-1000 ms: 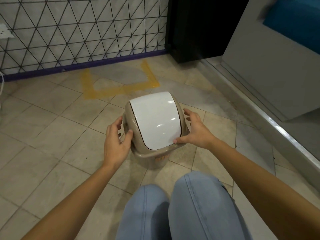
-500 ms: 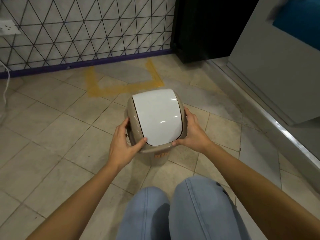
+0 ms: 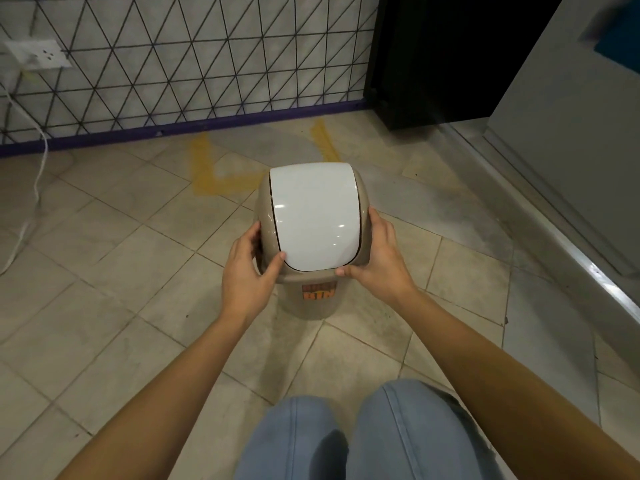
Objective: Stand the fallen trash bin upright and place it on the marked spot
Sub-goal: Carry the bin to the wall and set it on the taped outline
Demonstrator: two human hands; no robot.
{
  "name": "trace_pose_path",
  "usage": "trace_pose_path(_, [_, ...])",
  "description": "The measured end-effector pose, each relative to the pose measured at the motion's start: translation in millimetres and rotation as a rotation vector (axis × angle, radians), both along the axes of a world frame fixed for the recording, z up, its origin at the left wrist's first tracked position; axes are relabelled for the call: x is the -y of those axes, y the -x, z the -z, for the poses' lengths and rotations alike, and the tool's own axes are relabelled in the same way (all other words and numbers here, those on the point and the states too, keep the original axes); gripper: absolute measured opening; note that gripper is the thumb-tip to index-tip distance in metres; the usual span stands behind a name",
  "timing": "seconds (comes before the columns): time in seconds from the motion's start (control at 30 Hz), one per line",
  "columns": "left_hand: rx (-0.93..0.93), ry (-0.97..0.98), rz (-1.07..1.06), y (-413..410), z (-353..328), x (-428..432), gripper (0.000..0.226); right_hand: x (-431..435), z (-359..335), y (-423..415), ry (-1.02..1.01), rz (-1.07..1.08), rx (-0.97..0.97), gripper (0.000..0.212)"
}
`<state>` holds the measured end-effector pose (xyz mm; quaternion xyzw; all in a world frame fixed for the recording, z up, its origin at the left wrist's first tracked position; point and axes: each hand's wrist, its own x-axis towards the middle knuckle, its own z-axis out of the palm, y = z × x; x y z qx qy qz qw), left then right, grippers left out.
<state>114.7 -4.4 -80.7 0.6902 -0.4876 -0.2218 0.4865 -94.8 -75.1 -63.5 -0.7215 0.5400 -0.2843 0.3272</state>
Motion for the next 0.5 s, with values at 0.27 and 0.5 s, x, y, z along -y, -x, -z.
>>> trace_pose_path(0.27, [-0.015,-0.007,-0.027,-1.8,-1.1,24.5,0.068,29.1,1.6,-7.6,0.001,-0.023,-0.012,0.122])
trace_pose_path(0.5, [0.041,-0.032,-0.032,-4.7,1.9,47.6,0.066,55.6,0.4,-13.7,-0.007,-0.047,-0.035,0.123])
